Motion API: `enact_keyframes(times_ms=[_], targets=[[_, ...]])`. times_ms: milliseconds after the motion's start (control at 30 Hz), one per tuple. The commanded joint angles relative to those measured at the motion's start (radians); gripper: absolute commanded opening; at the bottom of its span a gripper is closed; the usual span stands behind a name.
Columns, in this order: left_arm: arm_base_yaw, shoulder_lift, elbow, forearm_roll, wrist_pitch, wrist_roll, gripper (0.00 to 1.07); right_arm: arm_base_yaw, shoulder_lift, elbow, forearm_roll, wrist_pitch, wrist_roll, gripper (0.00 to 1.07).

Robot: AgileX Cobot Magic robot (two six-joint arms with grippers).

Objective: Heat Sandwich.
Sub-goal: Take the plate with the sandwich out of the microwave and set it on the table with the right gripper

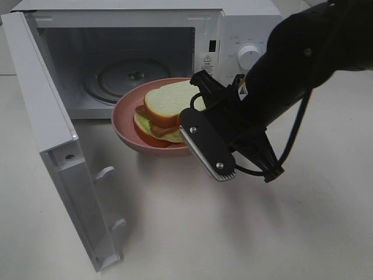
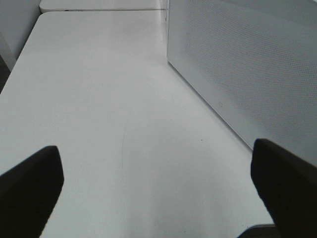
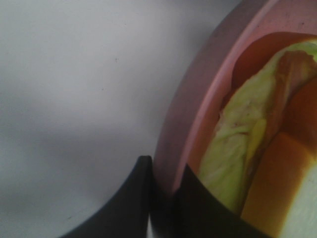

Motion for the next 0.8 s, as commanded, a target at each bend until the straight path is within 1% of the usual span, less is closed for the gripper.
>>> enact_keyframes(times_ms=[33,100,267,300,400,433,567,600,700,800], targets=[[0.003,-0.007,0.000,-0.004,-0.010,-0.001,0.98,0.002,-0.068,0.050,-0.012,-0.034,-0.008,0.00],[0.003,-0.007,0.000,-0.004,-0.010,-0.001,0.98,0.002,-0.115,0.094,-0.032,-0.030,-0.007,0.00],[0.003,-0.007,0.000,-0.004,-0.010,-0.001,0.98,0.002,-0.161,0.135,-0.032,-0.031,0.006,0.00],[0.003,-0.007,0.000,-0.004,-0.010,-0.001,0.98,0.002,-0.195,0.169,-0.032,-0.030,0.017,0.00],[0.003,-0.007,0.000,-0.004,-0.010,-0.001,0.98,0.002,-0.259,0.223,-0.034,-0.026,0.020,0.00],[0.003,-0.007,0.000,-0.004,-0.010,-0.001,0.98,0.002,-0.259,0.223,-0.034,-0.026,0.020,0.00],[0.003,-0.007,0.000,-0.004,-0.010,-0.001,0.98,0.002,-0.345,0.287,-0.035,-0.020,0.040,0.00],[0.003,-0.007,0.000,-0.004,-0.010,-0.001,0.98,0.002,-0.345,0.287,-0.035,-0.020,0.040,0.00],[0.003,-0.007,0.000,-0.004,-0.010,-0.001,0.98,0.002,-0.409,0.333,-0.081,-0.011,0.080,0.00],[0.003,-0.007,0.000,-0.004,-0.010,-0.001,0.98,0.002,-0.443,0.352,-0.110,0.007,0.112,0.00]])
